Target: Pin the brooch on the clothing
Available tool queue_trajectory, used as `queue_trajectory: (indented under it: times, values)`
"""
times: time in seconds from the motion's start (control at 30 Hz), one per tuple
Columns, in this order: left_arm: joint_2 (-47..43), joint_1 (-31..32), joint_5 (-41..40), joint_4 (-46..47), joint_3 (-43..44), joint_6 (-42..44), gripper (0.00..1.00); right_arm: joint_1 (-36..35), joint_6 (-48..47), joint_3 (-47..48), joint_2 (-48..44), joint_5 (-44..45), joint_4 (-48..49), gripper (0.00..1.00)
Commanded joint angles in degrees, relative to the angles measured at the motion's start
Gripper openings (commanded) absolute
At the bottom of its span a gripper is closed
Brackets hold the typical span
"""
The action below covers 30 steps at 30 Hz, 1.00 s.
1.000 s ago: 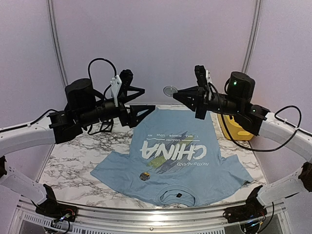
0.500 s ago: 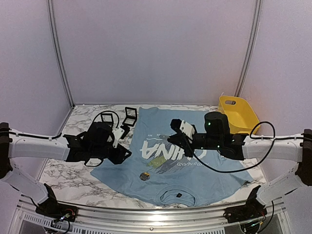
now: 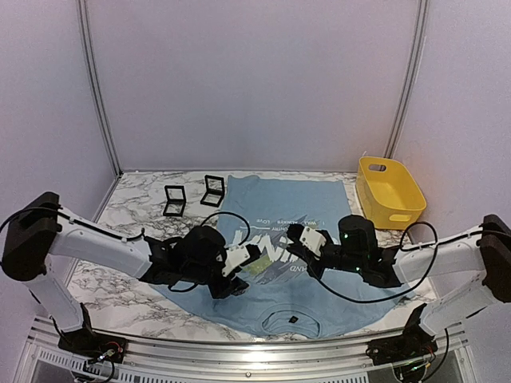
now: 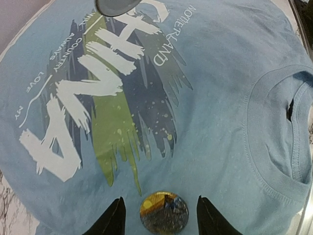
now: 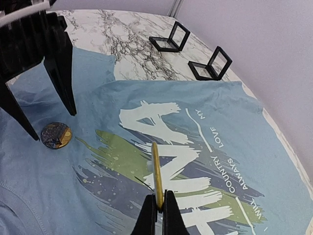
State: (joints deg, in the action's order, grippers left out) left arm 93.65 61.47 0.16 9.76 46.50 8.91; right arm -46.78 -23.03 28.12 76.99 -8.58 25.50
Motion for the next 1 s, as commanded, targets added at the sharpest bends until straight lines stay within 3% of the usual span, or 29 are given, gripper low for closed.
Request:
queue_trajectory:
  times: [0.0, 0.17, 0.3, 0.5, 0.73, 0.87, 0.97]
  values:
    - [7.8, 0.2, 0.3, 2.3, 6.2, 5.7, 0.51, -0.4, -0.2, -1.0, 0.8, 3.3, 6.4, 0.00]
    - [13.1, -1.5, 1.2, 2.3, 12.1, 2.0, 0.46, 1.0, 0.3, -1.2, 3.5, 3.3, 8.5, 0.00]
    - [14.1, -1.3, 8.6, 1.8, 11.9, 4.9, 0.46, 1.4, 0.1, -2.2, 5.2, 1.5, 10.7, 0.00]
    - [14.0, -1.0, 12.8, -0.1, 10.5, 8.6, 0.49, 1.5, -0.7, -2.8, 7.3, 1.3, 11.4, 0.00]
    - [18.4, -1.0, 10.9, -0.2, 13.7, 8.4, 0.52, 0.8, -0.6, -5.0, 8.5, 2.4, 14.0, 0.00]
    - [18.7, -1.0, 9.8, 0.3, 13.0, 8.9, 0.45, -0.2, 0.4, -6.1, 8.2, 5.0, 15.3, 0.00]
    - [18.4, -1.0, 11.8, -0.4, 12.8, 9.0, 0.25, -1.8, 3.1, -8.0, 8.5, 11.3, 18.1, 0.00]
